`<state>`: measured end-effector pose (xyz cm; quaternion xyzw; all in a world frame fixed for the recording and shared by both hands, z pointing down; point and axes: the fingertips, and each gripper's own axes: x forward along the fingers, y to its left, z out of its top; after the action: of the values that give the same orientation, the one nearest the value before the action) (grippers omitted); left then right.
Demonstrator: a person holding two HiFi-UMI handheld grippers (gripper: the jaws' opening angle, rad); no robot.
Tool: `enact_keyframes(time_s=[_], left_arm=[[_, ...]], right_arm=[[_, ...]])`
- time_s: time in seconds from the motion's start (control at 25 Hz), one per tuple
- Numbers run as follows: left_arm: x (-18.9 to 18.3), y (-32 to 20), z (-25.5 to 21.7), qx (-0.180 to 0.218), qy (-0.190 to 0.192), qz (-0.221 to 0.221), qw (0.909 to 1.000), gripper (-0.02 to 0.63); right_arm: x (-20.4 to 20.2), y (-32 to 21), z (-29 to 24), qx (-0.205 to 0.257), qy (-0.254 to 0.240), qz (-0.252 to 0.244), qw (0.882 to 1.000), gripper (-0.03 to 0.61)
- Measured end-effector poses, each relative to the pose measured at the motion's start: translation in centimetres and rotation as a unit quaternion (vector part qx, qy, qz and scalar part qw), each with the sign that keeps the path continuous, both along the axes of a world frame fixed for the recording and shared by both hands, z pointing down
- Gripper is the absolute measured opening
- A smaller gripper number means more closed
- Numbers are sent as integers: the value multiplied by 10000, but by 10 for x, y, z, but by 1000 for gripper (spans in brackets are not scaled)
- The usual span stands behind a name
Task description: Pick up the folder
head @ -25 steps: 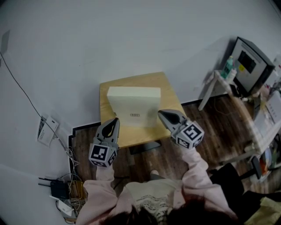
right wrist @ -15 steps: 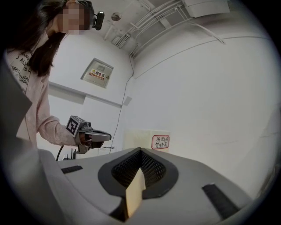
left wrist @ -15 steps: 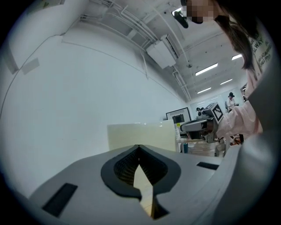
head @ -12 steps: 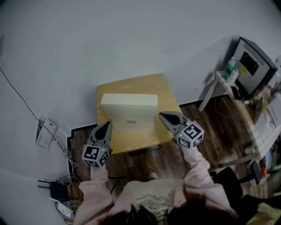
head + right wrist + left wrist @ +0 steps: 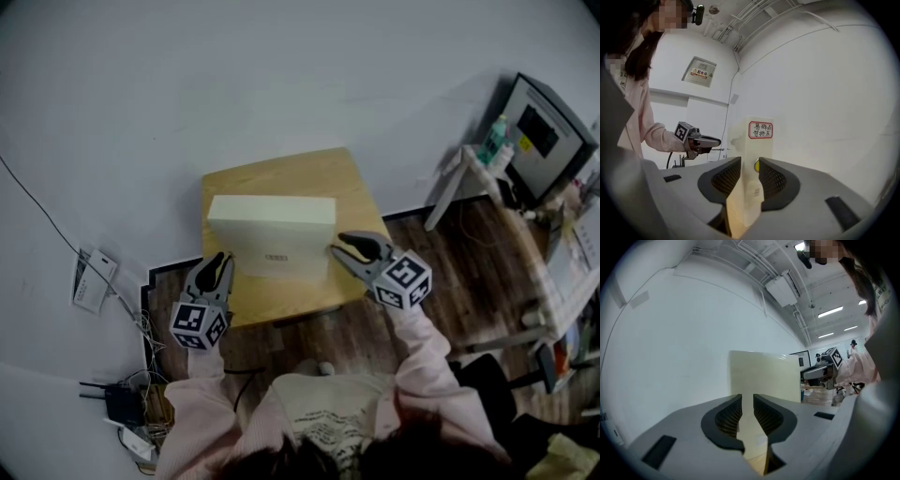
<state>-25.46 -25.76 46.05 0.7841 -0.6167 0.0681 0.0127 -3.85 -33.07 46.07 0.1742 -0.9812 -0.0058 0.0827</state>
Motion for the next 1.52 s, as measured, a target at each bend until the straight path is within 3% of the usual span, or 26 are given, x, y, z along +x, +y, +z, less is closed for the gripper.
enact_keyframes(time_s=[0.08, 0.16, 0.28, 0.36, 0.88, 1.12, 1.52], left_arm=[[-6, -1, 3, -48, 14, -11, 10000, 89], [-12, -4, 6, -119, 58, -16, 9999, 126], [-19, -11, 12, -266, 163, 73, 9995, 223], [-21, -17, 16, -346, 163, 182, 9991, 244], [-17, -56, 39, -839, 118, 1290, 9880, 417], [-9, -63, 49, -1000, 56, 1623, 9816, 453], [0, -71, 69, -1298, 128, 1989, 9713, 457]], right_arm=[[-2, -2, 5, -67, 38, 1, 10000, 170], [-4, -5, 9, -156, 84, 20, 9998, 175], [-7, -8, 15, -347, 138, 44, 9993, 233], [-7, -11, 18, -436, 157, 69, 9989, 252], [-25, -24, 35, -862, 179, 135, 9960, 347], [-28, -26, 45, -974, 306, 97, 9947, 367], [-39, -31, 64, -1110, 475, 93, 9926, 377]])
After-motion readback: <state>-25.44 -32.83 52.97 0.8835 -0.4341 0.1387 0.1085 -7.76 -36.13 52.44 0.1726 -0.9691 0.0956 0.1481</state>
